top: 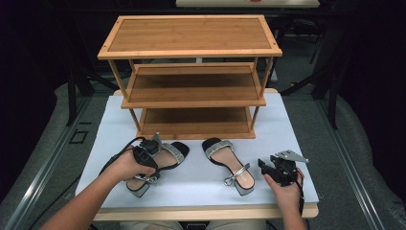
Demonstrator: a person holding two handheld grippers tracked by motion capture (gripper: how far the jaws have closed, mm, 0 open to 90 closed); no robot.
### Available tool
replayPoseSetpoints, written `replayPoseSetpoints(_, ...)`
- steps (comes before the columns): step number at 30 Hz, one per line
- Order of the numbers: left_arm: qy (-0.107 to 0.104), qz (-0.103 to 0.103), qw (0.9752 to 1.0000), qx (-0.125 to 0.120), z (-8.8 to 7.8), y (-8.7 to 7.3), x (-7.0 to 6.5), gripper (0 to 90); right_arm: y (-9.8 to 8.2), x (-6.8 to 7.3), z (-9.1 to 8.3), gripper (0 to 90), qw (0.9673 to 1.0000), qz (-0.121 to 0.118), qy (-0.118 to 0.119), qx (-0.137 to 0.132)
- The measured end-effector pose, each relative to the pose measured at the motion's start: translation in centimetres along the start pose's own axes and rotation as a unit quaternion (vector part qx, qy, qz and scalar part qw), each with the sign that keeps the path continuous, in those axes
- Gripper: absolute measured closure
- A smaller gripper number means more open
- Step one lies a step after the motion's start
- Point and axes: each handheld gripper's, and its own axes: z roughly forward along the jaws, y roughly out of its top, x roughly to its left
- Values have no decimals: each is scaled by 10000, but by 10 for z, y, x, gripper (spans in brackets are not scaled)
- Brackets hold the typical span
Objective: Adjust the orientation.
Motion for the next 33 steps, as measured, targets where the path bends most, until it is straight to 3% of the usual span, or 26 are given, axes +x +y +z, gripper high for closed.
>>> replayPoseSetpoints(3,200,32,9998,3,1,1,-1,386,0,0,0,437,10000,8,-13,9)
replayPoseSetpoints(8,61,-31,10000,37,1,2,2,405,0,0,1,437,10000,10,-15,21)
replayPoseSetpoints(21,109,-22,9994,343,1,8,1,409,-1,0,2,437,10000,3,20,62)
replayPoseSetpoints(24,280,38,9993,251,0,8,-1,418,-1,0,2,438,10000,15,20,46)
replayPoseSetpoints(31,268,195,9994,110,-5,5,2,426,-1,-1,2,439,10000,37,5,51)
replayPoseSetpoints(33,208,122,9997,-9,-9,2,3,426,-1,-1,1,439,10000,43,6,40)
